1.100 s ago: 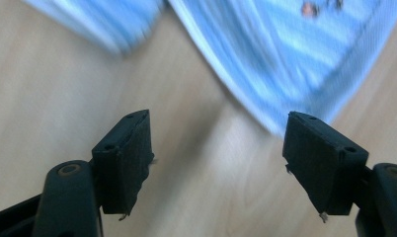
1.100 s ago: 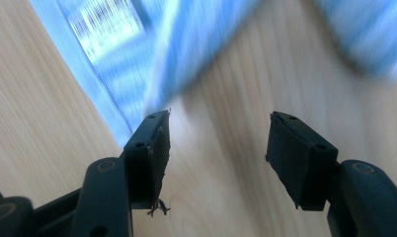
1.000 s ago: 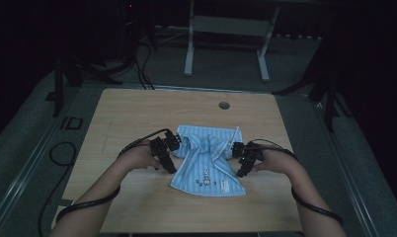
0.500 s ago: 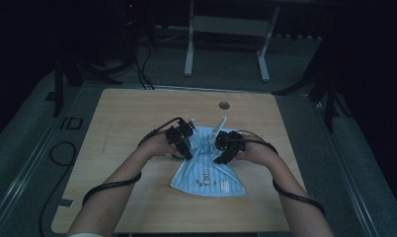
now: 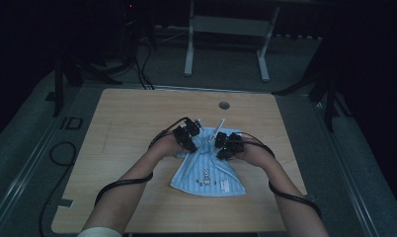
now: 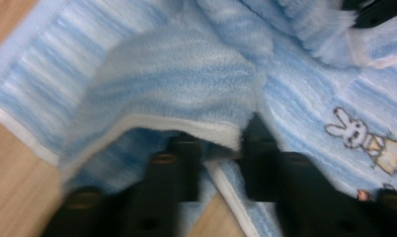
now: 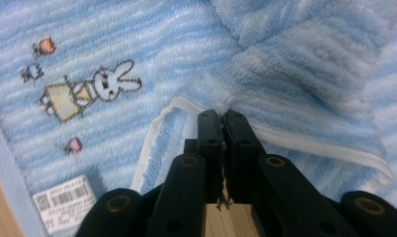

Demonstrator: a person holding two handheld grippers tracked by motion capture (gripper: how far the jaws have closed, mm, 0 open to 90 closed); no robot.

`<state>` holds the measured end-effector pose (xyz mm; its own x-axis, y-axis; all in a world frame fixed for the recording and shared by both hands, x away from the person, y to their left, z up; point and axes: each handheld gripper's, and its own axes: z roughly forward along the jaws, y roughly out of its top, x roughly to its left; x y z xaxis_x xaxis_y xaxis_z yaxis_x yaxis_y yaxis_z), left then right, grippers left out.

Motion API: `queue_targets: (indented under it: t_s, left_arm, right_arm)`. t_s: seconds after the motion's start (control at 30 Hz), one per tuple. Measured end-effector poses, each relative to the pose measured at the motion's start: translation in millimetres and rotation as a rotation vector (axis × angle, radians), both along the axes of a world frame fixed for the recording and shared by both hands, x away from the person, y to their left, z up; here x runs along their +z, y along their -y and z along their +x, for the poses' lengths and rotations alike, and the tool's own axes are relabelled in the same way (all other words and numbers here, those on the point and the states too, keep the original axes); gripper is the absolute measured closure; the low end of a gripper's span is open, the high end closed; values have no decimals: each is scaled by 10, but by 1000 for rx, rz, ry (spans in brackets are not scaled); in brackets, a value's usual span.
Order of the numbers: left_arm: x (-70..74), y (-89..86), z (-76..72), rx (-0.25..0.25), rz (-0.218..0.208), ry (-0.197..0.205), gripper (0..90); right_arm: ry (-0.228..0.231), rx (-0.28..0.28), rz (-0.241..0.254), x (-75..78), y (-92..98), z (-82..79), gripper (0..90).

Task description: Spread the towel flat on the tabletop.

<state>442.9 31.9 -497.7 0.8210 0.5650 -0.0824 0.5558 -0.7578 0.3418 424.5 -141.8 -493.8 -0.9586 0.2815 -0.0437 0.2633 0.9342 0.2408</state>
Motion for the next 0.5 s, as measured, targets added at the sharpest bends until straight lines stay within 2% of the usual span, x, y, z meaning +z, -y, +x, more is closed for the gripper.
queue_targets:
  t_s: [0.03,0.1,0.13,0.23,0.4,0.5]
  left_arm:
    - [22,-1,-17,1,-7,4,876]
    - [63,1,-64,-27,3,11,883]
    - [83,-3,-82,-33,2,16,884]
    - [187,-31,-163,-43,2,32,888]
    - [323,-133,-328,-72,6,50,888]
    - [384,-250,-451,-81,12,43,888]
  right_arm:
    - [10,8,0,16,7,-7,875]
    - [25,9,13,79,43,-30,880]
    - [32,6,31,117,67,-46,880]
    - [53,8,45,208,127,-73,880]
    - [73,0,34,369,298,-137,881]
    - [75,-4,18,418,416,-172,881]
